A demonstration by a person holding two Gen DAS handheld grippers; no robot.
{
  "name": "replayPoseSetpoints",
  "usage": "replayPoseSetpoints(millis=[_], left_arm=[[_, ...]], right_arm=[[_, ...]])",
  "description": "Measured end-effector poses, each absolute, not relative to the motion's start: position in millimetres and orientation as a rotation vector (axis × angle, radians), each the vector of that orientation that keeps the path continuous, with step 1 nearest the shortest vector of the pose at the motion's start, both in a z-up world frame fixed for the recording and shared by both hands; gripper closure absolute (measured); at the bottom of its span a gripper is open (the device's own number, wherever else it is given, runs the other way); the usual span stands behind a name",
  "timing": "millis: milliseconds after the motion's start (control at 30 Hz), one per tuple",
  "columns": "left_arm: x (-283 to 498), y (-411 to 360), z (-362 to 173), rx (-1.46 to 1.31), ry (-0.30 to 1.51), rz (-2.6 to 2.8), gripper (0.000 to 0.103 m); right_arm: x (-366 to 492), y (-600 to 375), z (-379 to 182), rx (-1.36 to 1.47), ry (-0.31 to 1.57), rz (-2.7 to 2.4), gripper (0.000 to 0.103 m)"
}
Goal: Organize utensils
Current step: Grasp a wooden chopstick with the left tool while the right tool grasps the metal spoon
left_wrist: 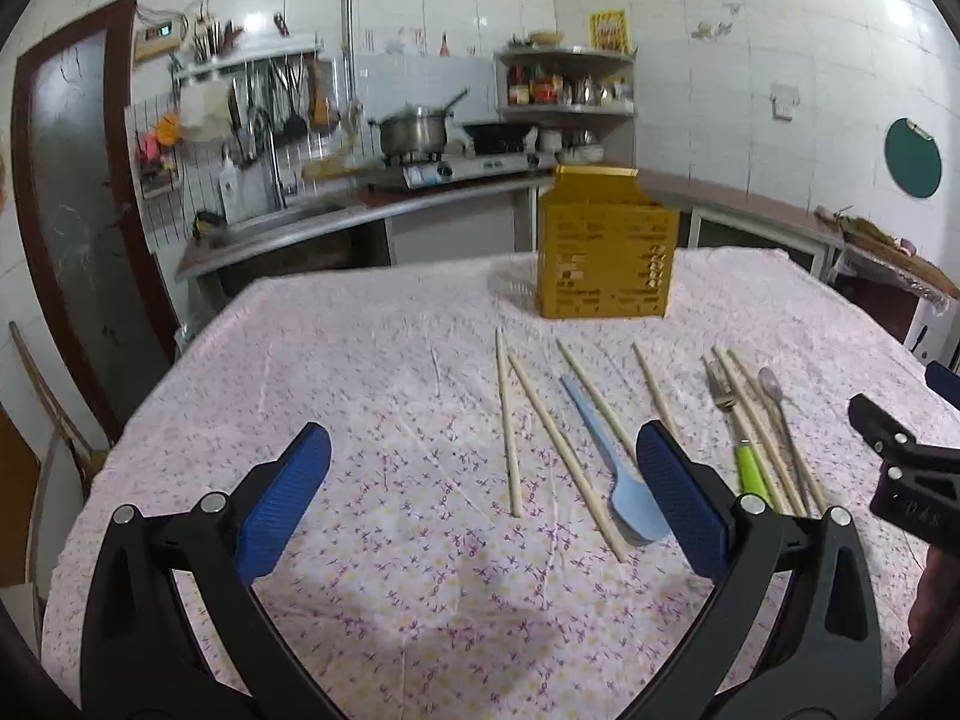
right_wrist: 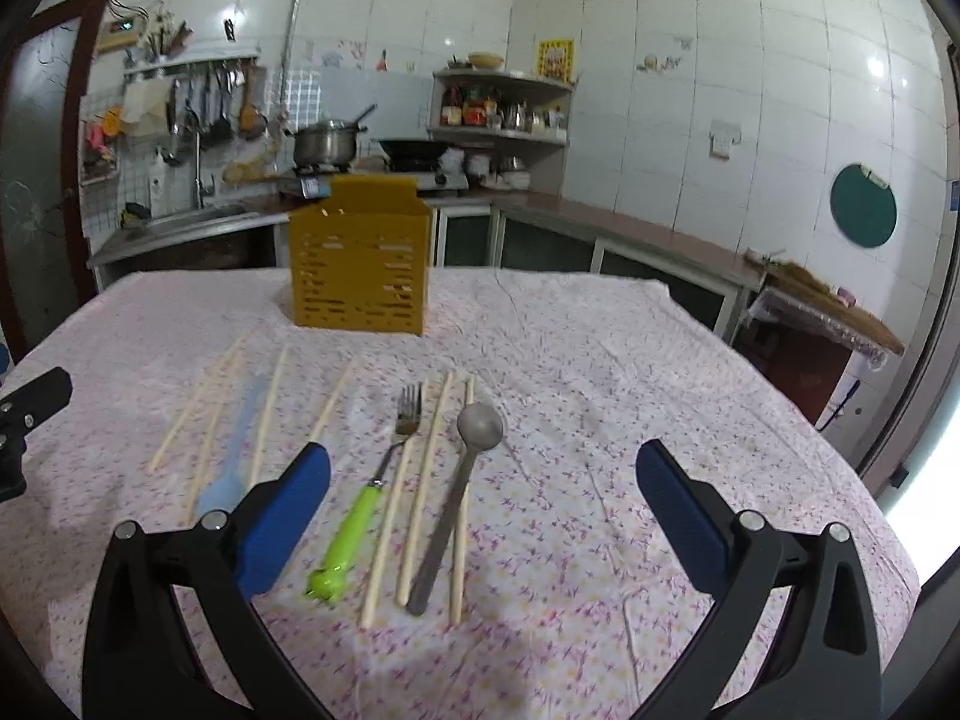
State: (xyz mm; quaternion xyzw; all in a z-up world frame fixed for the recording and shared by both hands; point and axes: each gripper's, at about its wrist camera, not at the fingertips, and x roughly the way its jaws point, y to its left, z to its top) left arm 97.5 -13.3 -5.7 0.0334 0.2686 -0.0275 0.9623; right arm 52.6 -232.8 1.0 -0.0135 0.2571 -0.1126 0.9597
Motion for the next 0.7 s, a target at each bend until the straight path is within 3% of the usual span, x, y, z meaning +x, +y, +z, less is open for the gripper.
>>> replayPoseSetpoints(millis=[367, 633, 700], left_arm=[[165.1, -21.0, -26.8, 0.079, 0.707, -0.11, 0.004], [221.2, -21.7, -48.4, 0.075, 0.864, -0.118, 0.004], [231.6, -21.8, -50.1, 0.085, 0.877, -0.116, 0.005]], right_arm=[[126.5, -264.1, -27.5, 0.025, 0.703, -0.251, 0.005], [169.8, -279.1, -47.3, 0.088, 0.841, -0.218, 0.029], [177.4, -281.8, -52.3, 0.121, 0.881, -0.195, 0.039]])
